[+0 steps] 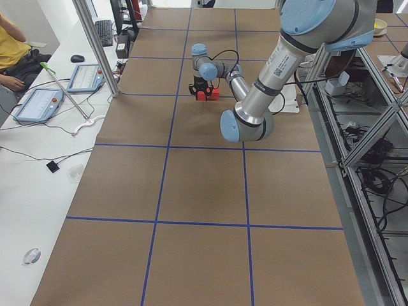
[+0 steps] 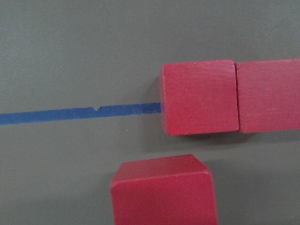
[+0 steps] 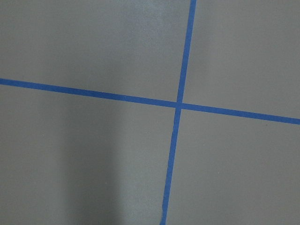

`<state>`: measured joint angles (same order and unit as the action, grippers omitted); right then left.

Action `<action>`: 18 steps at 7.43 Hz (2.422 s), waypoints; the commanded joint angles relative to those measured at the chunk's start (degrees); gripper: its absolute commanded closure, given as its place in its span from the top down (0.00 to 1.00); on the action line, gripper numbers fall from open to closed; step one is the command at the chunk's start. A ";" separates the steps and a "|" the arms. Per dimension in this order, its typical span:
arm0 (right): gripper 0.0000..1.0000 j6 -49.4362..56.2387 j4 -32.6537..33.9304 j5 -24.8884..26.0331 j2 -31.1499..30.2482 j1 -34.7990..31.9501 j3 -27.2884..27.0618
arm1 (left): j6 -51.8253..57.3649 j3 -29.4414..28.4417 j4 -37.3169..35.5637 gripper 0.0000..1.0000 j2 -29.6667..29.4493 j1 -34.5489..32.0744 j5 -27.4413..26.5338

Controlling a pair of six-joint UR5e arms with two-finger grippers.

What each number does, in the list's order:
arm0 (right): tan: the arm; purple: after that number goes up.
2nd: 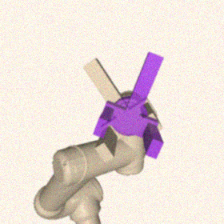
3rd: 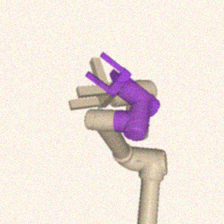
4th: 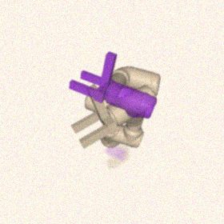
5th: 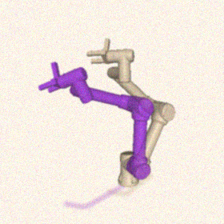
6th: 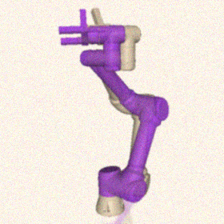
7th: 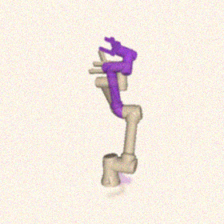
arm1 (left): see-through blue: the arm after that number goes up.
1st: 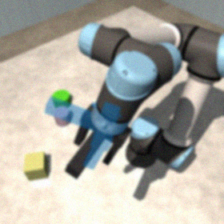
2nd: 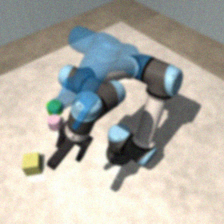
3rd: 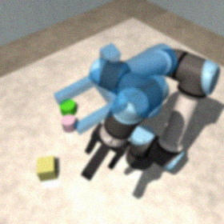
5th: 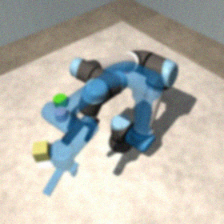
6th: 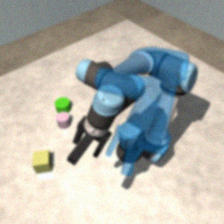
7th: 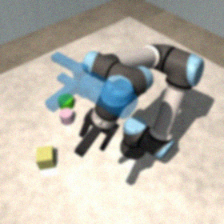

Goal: Form red blocks into L shape at center
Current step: 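Lower the cube beside the farther cube of the pair with the left gripper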

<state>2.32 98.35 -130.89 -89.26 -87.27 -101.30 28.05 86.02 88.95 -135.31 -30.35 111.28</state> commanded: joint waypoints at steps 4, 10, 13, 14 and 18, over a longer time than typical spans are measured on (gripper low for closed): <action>1.00 -0.12 0.09 -0.07 -0.03 0.00 -0.04 | -0.10 -0.42 0.08 0.25 0.04 1.43 -0.01; 1.00 -0.12 0.00 -0.07 0.14 0.00 -0.04 | -0.19 -1.29 0.26 0.29 0.13 1.70 0.08; 1.00 -0.12 0.00 -0.07 0.14 0.00 -0.04 | -0.19 -1.47 0.96 0.29 0.13 1.70 0.08; 1.00 -0.12 0.00 -0.07 0.14 0.00 -0.04 | -0.19 -1.82 1.05 0.29 0.04 1.87 0.08; 1.00 -0.30 0.00 -0.07 0.32 0.00 -0.04 | -0.28 -2.52 2.63 0.33 0.13 2.31 0.08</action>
<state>2.04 98.35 -130.96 -88.97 -87.27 -101.34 27.79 83.70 91.34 -135.19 -28.07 111.36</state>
